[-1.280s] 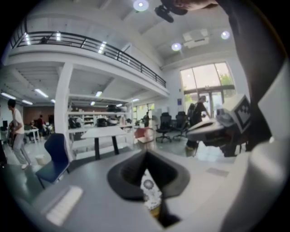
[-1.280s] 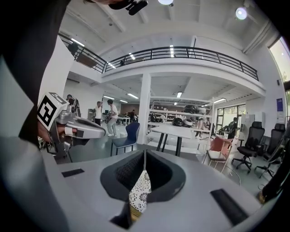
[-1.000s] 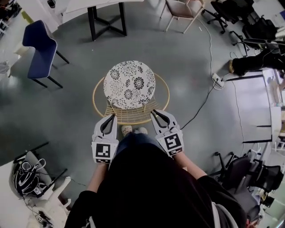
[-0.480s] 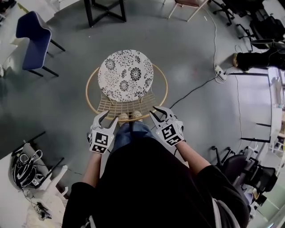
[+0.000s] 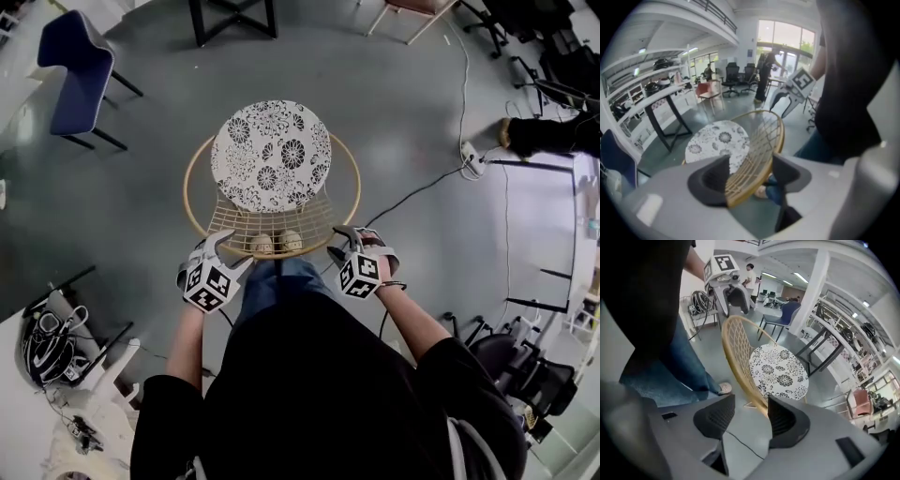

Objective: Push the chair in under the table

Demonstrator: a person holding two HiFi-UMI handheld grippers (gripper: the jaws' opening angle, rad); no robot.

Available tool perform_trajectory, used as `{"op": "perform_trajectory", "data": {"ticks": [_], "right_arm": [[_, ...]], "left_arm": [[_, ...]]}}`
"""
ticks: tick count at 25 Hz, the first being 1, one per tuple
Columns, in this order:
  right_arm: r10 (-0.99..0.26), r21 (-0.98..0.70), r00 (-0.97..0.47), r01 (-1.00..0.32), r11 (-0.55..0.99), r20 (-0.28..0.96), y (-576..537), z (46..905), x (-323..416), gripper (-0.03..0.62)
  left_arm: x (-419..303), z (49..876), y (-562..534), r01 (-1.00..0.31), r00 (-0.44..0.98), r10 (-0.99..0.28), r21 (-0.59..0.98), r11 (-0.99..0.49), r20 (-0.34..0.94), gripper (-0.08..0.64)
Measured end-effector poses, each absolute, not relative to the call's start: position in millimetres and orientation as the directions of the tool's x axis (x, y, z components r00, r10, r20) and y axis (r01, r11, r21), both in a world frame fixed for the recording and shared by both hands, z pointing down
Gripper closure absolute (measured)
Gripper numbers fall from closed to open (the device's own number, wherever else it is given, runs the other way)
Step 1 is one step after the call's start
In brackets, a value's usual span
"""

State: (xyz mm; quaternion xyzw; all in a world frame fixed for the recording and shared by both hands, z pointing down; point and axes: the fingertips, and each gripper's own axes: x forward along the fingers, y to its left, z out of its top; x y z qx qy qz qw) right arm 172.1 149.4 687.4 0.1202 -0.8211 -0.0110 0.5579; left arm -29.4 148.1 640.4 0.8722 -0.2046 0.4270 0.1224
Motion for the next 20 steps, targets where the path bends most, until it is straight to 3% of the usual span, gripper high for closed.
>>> {"op": "perform_trajectory", "data": {"ticks": [7,11,15,20], "right_arm": [[-0.222,0.178,-0.312,-0.163,0.970,0.924,135.7,699.7,171.7,0.405],[-0.216,0.185,-0.287,-0.131,0.974,0.933,135.3,707.2,166.3,0.414],[-0.227,0.216,-0.257,-0.073,0.974,0.939,136.6,711.7,163.8,0.453],[-0.215,0.211,-0.238,-0.042,0.976,0.947,135.3,712.6,165.2,0.463]], "left_arm": [[-30.8,663.0,175.5,-0.247,0.428,-0.152,-0.047,-0.968,0.891,0.270],[-49.2,687.8,174.9,-0.239,0.323,-0.169,-0.093,-0.966,0.931,0.299],[-57.8,697.4,164.4,-0.272,0.271,-0.226,-0.151,-0.950,0.936,0.406],[-57.3,698.4,160.3,-0.297,0.258,-0.249,-0.169,-0.940,0.934,0.411]]}}
